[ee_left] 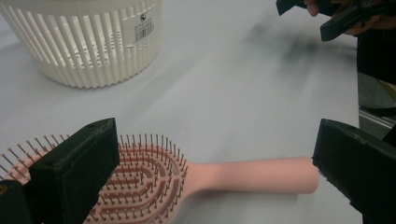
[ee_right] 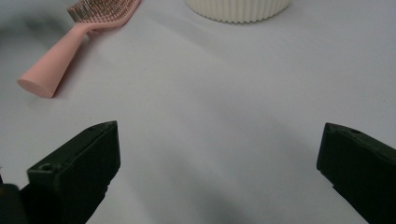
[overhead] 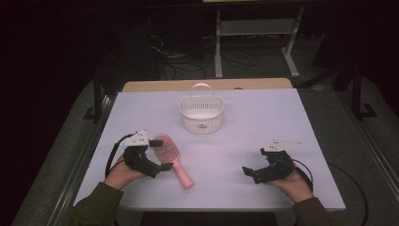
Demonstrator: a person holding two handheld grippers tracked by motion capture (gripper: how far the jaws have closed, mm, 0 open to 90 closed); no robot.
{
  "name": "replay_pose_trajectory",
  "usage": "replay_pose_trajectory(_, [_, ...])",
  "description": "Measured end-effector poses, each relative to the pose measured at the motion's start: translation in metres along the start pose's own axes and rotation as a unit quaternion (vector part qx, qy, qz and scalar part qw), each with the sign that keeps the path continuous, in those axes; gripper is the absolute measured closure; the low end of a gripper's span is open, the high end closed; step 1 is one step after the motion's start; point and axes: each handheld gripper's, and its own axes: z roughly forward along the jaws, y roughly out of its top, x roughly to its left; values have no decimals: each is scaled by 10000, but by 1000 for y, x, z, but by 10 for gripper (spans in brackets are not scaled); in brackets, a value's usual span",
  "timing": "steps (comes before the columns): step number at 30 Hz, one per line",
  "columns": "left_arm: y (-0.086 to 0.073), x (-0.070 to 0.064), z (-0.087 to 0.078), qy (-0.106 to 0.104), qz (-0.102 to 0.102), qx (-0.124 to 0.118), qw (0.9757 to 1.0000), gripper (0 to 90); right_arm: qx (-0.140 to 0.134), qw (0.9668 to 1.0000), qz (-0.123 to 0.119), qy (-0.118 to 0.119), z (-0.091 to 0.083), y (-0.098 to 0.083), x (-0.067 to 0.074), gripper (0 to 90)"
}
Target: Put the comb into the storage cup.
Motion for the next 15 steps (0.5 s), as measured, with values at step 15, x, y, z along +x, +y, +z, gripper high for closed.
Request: replay_pose_trajectory(15, [10, -5, 9, -168, 64, -28, 9998, 6, -5, 10000, -60, 27, 1, 0, 1, 0])
